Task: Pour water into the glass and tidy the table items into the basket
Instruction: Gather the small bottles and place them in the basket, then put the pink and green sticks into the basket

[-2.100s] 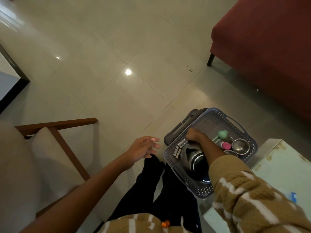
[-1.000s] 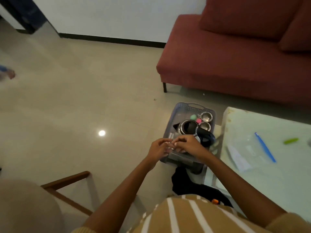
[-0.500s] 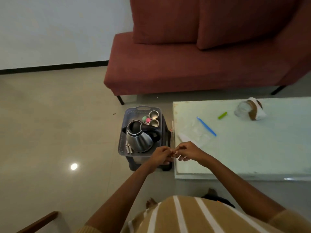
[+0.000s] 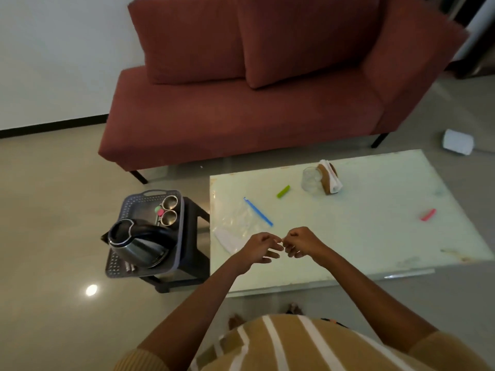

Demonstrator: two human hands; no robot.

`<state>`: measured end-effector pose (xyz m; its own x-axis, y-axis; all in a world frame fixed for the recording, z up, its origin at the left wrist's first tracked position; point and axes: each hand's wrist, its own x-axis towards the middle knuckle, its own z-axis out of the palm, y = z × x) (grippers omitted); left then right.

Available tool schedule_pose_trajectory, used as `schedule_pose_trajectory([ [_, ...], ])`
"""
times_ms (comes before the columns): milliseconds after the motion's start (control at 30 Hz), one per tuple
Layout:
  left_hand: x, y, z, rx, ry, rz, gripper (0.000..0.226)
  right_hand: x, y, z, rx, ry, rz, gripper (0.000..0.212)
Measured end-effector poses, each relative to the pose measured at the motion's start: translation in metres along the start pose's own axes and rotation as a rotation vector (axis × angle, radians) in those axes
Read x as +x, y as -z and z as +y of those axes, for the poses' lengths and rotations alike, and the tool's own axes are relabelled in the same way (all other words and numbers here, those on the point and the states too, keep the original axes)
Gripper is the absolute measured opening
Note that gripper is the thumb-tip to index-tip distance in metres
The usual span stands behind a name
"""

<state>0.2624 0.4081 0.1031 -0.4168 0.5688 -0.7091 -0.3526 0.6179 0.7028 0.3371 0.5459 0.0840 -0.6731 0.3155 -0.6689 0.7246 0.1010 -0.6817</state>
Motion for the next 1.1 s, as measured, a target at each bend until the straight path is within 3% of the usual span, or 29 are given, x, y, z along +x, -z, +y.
schedule_pose_trajectory([
  [500,0.058,-0.039,0.036,0.044,-0.005,-0.083,0.016,0.015,0.059,0.032,0.017,-0.040,-0.011,0.013],
  [900,0.137,-0.154,0.108,-0.066,0.063,0.065,0.018,0.067,0.249,0.158,0.235,-0.258,0.069,0.012],
  [1100,0.187,-0.229,0.134,-0.047,0.156,0.068,0.019,0.120,0.335,0.230,0.310,-0.320,0.245,0.012],
])
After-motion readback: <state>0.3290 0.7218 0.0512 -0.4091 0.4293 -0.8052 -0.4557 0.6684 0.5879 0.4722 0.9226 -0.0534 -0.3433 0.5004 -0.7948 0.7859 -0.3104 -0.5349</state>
